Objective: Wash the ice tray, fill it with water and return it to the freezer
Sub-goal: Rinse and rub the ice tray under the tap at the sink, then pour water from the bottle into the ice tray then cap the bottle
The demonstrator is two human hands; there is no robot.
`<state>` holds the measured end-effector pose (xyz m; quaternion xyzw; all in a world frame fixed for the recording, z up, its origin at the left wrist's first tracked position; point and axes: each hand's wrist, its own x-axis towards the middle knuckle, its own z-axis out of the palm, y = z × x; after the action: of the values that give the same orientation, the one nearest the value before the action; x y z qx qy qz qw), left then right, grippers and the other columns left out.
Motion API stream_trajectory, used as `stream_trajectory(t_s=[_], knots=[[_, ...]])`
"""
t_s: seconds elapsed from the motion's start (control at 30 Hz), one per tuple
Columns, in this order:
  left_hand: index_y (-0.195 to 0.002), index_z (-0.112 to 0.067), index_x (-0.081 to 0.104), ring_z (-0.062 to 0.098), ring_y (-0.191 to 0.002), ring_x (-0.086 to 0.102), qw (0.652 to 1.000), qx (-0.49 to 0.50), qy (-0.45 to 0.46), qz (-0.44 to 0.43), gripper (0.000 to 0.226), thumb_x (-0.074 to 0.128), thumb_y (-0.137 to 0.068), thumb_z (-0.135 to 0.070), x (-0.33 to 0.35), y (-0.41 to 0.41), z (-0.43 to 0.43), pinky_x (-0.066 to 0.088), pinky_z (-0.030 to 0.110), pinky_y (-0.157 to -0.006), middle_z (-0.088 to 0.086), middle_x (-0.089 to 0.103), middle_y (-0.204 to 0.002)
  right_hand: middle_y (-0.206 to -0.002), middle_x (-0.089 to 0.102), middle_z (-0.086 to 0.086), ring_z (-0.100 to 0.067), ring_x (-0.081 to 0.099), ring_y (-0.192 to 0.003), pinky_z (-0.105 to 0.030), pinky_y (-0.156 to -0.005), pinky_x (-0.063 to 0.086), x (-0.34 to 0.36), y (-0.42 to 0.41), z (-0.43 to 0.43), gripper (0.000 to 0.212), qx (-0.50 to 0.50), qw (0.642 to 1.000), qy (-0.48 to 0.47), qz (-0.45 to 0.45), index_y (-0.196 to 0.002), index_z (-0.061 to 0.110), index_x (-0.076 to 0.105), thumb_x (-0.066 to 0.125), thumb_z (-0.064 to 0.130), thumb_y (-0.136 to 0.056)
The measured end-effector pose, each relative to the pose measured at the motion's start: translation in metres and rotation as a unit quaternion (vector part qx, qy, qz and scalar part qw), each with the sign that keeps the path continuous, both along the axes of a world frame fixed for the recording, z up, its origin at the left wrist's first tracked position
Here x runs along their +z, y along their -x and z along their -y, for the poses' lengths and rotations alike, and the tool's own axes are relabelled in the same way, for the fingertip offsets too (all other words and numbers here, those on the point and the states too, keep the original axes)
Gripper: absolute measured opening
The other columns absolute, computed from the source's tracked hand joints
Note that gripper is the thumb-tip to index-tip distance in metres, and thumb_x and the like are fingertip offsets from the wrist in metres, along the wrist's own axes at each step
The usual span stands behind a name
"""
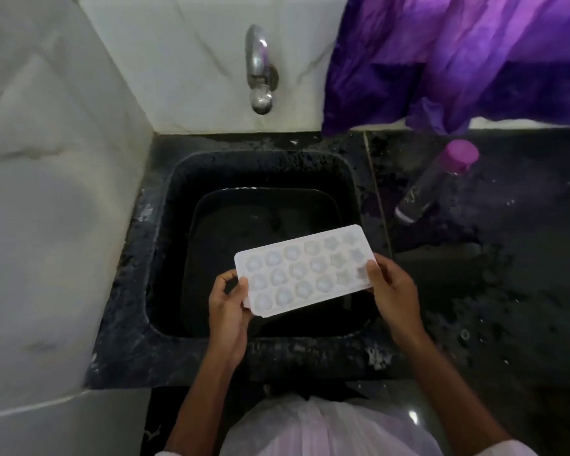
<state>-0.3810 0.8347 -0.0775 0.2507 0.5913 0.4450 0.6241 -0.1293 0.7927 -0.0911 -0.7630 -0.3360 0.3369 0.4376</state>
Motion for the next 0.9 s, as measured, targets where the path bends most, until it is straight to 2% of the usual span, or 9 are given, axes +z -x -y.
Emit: stream_trajectory(t_s=[0.1,0.2,0.3,0.4,0.5,0.6,0.67,0.83,0.9], knots=[[-0.109,-0.014,0.061,0.024,-0.092,0.072,0.998,-0.038,-0.012,-0.04,0.011,0.054,-0.101,-0.014,-0.003,-0.02,0.005,0.058,0.039,-0.069,0.0,0.077,-0.096,-0.1,0.074,0.007,-0.01,0.068,-0.095,-0.03,-0.087,0.054,-0.002,-0.018,0.024,0.023,-0.084,0.996,0.004,0.02,-0.111,0.017,0.074,0.061,0.03,-0.097],[-0.107,-0.017,0.068,0.022,-0.092,0.073,0.993,-0.055,-0.035,-0.095,0.013,0.058,-0.098,-0.015,-0.004,-0.047,0.008,0.059,0.041,-0.077,-0.001,0.077,-0.093,-0.093,0.075,0.009,-0.009,0.07,-0.089,-0.031,-0.082,0.055,0.0,-0.045,0.048,0.019,-0.125,0.991,0.006,0.038,-0.106,0.018,0.076,0.064,0.028,-0.094],[-0.114,-0.027,0.069,0.003,-0.091,0.07,0.982,-0.105,-0.072,-0.138,0.023,0.058,-0.099,-0.015,-0.001,-0.077,0.013,0.055,0.02,-0.076,-0.014,0.074,-0.095,-0.091,0.075,0.008,-0.009,0.07,-0.085,-0.032,-0.079,0.057,0.002,-0.078,0.065,0.019,-0.15,0.987,0.01,0.052,-0.104,0.019,0.077,0.065,0.029,-0.093],[-0.125,-0.023,0.068,-0.001,-0.101,0.066,0.973,-0.149,-0.086,-0.153,0.029,0.056,-0.099,-0.015,0.0,-0.11,0.017,0.05,0.006,-0.074,-0.016,0.071,-0.11,-0.09,0.075,0.007,-0.009,0.068,-0.081,-0.031,-0.072,0.056,0.003,-0.11,0.074,0.021,-0.165,0.985,0.015,0.054,-0.108,0.018,0.076,0.065,0.028,-0.094],[-0.129,-0.019,0.066,-0.01,-0.097,0.061,0.969,-0.154,-0.096,-0.167,0.032,0.056,-0.099,-0.012,-0.003,-0.143,0.018,0.047,0.001,-0.073,-0.016,0.068,-0.115,-0.091,0.074,0.009,-0.009,0.07,-0.085,-0.035,-0.082,0.058,-0.001,-0.143,0.08,0.019,-0.163,0.985,0.017,0.057,-0.108,0.02,0.076,0.066,0.026,-0.093],[-0.127,-0.018,0.068,-0.016,-0.089,0.062,0.965,-0.133,-0.111,-0.199,0.031,0.059,-0.098,-0.012,-0.008,-0.174,0.021,0.05,0.004,-0.077,-0.014,0.07,-0.112,-0.091,0.073,0.007,-0.008,0.068,-0.084,-0.035,-0.084,0.057,-0.005,-0.174,0.082,0.02,-0.131,0.988,0.021,0.077,-0.11,0.018,0.075,0.066,0.025,-0.094],[-0.124,-0.018,0.07,-0.017,-0.087,0.063,0.963,-0.107,-0.111,-0.219,0.029,0.061,-0.097,-0.013,-0.014,-0.193,0.025,0.054,0.013,-0.086,-0.014,0.072,-0.108,-0.092,0.073,0.007,-0.006,0.067,-0.084,-0.031,-0.084,0.056,-0.006,-0.195,0.084,0.021,-0.106,0.99,0.024,0.09,-0.111,0.017,0.075,0.065,0.024,-0.094],[-0.122,-0.017,0.071,-0.011,-0.086,0.064,0.956,-0.078,-0.106,-0.264,0.028,0.063,-0.096,-0.013,-0.023,-0.229,0.034,0.053,0.014,-0.086,-0.01,0.072,-0.106,-0.09,0.073,0.008,0.0,0.064,-0.079,-0.002,-0.071,0.043,-0.005,-0.235,0.087,0.02,-0.057,0.991,0.022,0.122,-0.111,0.017,0.075,0.064,0.021,-0.095],[-0.122,-0.017,0.072,-0.007,-0.089,0.065,0.955,-0.067,-0.098,-0.271,0.028,0.063,-0.096,-0.012,-0.026,-0.239,0.04,0.054,0.02,-0.09,-0.007,0.073,-0.107,-0.084,0.069,0.012,0.007,0.061,-0.075,0.002,-0.068,0.041,-0.004,-0.245,0.089,0.02,-0.04,0.991,0.016,0.126,-0.111,0.016,0.075,0.064,0.019,-0.095]])
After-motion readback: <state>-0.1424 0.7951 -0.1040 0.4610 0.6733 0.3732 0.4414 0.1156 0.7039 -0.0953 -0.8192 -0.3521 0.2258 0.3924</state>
